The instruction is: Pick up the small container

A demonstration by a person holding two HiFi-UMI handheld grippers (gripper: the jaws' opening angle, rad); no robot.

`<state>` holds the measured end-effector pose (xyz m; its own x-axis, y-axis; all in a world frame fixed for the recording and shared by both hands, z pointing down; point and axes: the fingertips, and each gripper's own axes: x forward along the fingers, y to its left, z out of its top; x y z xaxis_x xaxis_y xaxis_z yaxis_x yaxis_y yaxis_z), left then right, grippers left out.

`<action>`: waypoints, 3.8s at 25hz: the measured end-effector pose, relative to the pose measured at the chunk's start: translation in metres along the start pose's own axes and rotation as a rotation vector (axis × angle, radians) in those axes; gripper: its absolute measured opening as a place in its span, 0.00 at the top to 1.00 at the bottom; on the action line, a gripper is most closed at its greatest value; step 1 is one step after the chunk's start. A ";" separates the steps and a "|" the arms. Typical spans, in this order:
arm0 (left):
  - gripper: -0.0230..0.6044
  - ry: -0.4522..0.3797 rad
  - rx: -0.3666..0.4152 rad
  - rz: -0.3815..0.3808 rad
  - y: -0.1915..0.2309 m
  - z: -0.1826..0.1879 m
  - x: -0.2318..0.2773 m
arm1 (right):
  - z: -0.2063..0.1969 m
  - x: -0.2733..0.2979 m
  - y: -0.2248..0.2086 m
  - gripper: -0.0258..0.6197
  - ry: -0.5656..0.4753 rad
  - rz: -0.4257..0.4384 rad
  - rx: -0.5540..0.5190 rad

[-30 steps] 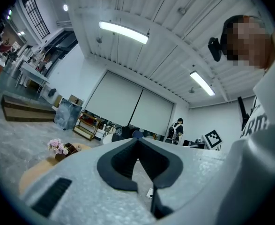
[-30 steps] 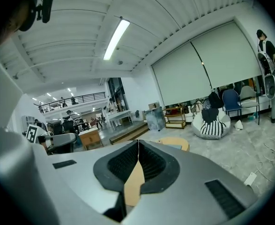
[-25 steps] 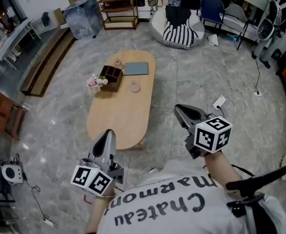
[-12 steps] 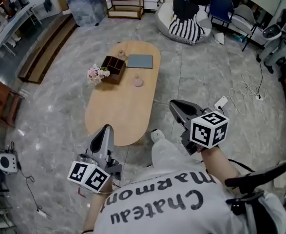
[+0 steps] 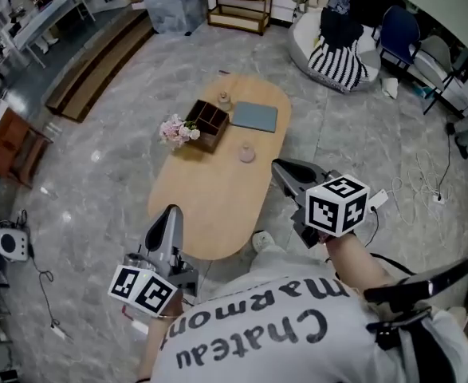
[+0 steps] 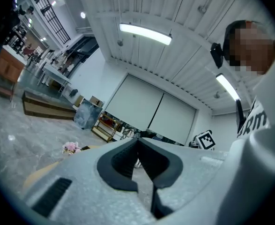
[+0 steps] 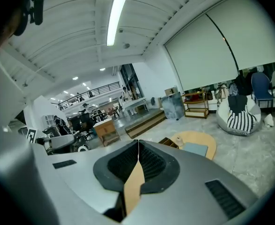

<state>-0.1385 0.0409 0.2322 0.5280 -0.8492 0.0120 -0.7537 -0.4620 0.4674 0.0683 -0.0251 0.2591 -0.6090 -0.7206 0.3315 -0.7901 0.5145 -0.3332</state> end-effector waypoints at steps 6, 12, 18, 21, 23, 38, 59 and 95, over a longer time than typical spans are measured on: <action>0.94 -0.026 -0.011 0.102 0.028 0.007 0.048 | 0.027 0.064 -0.035 0.94 0.061 0.090 -0.041; 0.94 -0.002 -0.041 0.216 0.057 -0.005 0.091 | 0.032 0.125 -0.082 0.94 0.142 0.151 -0.019; 0.94 0.041 -0.128 0.342 0.095 -0.037 0.119 | 0.009 0.180 -0.130 0.94 0.237 0.171 0.048; 0.94 0.062 -0.149 0.383 0.111 -0.050 0.130 | -0.006 0.205 -0.149 0.94 0.278 0.173 0.092; 0.94 0.088 -0.149 0.409 0.122 -0.058 0.136 | -0.017 0.220 -0.160 0.94 0.298 0.172 0.110; 0.94 0.291 -0.136 0.550 0.177 -0.125 0.105 | -0.148 0.282 -0.220 0.94 0.484 0.110 0.174; 0.94 0.356 -0.283 0.578 0.210 -0.198 0.071 | -0.225 0.327 -0.264 0.61 0.532 -0.008 -0.011; 0.94 0.378 -0.283 0.669 0.191 -0.209 0.052 | -0.273 0.369 -0.290 0.57 0.450 -0.163 -0.221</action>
<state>-0.1735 -0.0380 0.5065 0.1360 -0.7553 0.6411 -0.8557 0.2366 0.4603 0.0536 -0.3134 0.7192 -0.4079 -0.5534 0.7261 -0.8435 0.5329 -0.0677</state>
